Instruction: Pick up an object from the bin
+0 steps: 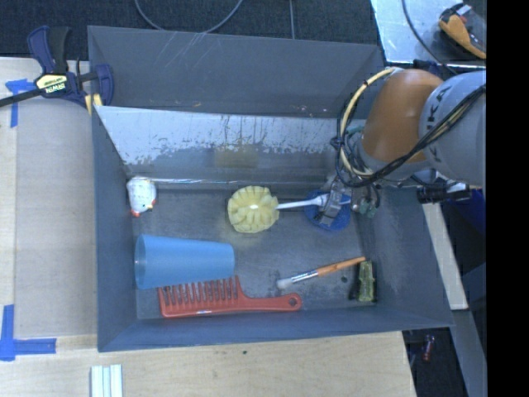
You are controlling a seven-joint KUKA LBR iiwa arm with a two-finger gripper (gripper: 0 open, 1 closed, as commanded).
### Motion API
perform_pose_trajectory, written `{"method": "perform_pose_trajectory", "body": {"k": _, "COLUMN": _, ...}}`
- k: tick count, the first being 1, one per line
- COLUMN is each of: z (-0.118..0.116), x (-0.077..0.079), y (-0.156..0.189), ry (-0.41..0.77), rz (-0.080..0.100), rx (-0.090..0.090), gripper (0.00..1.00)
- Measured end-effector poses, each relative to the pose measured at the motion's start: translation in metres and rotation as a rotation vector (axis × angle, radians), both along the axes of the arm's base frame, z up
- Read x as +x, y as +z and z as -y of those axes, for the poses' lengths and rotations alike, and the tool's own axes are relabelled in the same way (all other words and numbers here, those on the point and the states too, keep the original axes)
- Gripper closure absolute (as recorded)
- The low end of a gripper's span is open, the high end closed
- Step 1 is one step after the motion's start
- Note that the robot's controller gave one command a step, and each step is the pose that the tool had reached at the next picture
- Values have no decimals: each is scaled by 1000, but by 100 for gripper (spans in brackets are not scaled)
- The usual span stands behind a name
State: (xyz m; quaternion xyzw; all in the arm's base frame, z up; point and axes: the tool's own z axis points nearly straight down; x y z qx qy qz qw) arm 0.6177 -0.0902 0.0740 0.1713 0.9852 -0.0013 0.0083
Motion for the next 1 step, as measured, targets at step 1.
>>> {"method": "perform_pose_trajectory", "body": {"k": 1, "z": 0, "x": 0, "y": 0, "ry": 1, "rz": 0, "rx": 0, "gripper": 100}}
